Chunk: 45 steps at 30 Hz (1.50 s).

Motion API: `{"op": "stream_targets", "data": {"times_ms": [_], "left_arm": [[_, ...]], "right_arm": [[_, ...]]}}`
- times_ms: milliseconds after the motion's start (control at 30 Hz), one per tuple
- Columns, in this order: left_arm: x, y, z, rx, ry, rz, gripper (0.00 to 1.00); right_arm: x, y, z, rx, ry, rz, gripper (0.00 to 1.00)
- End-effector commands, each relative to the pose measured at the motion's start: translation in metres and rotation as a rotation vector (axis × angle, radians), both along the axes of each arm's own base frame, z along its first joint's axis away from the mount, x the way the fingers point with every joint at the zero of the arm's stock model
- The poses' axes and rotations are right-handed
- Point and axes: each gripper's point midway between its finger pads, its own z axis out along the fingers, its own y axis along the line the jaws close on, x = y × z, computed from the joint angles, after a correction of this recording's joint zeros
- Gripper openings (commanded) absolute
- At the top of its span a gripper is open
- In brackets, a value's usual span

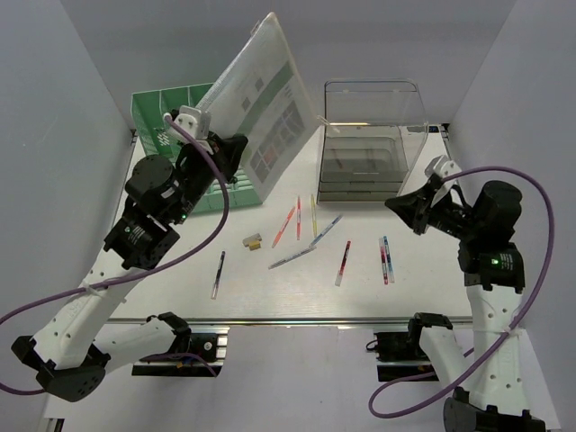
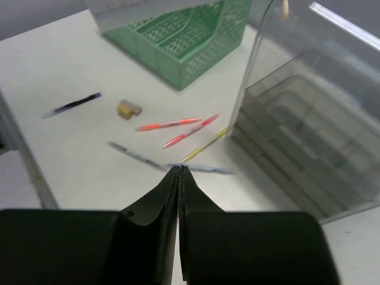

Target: Organize the desk

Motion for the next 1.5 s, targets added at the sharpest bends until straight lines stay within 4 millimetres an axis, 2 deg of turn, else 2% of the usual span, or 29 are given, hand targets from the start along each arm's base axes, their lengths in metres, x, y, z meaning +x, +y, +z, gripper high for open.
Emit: {"op": "stream_targets", "data": {"times_ms": [0, 133, 333, 533, 633, 1100, 1333, 1467], "left_arm": [[0.008, 0.035, 0.019, -0.006, -0.018, 0.18, 0.0], [0.012, 0.045, 0.032, -0.023, -0.035, 0.233, 0.0], [0.026, 0.067, 0.034, -0.019, -0.031, 0.387, 0.0], [0.054, 0.067, 0.015, 0.075, 0.014, 0.492, 0.0], [0.063, 0.068, 0.007, 0.097, 0.023, 0.538, 0.0], [0.084, 0.08, -0.015, 0.213, 0.047, 0.689, 0.0], [0.097, 0.068, -0.024, 0.225, 0.054, 0.679, 0.0], [0.115, 0.061, -0.034, 0.228, 0.063, 0.676, 0.0]], "right_arm": [[-0.013, 0.012, -0.018, 0.019, 0.009, 0.118, 0.02], [-0.016, 0.016, -0.044, 0.039, 0.045, 0.157, 0.0], [-0.015, 0.015, -0.079, 0.038, 0.073, 0.146, 0.0], [-0.014, 0.014, -0.113, 0.036, 0.092, 0.144, 0.11], [-0.012, 0.012, -0.119, 0.015, 0.066, 0.125, 0.16], [-0.011, 0.008, -0.127, -0.001, 0.046, 0.085, 0.16], [-0.009, 0.006, -0.129, -0.001, 0.051, 0.068, 0.15], [-0.009, 0.005, -0.129, -0.004, 0.049, 0.059, 0.15]]}}
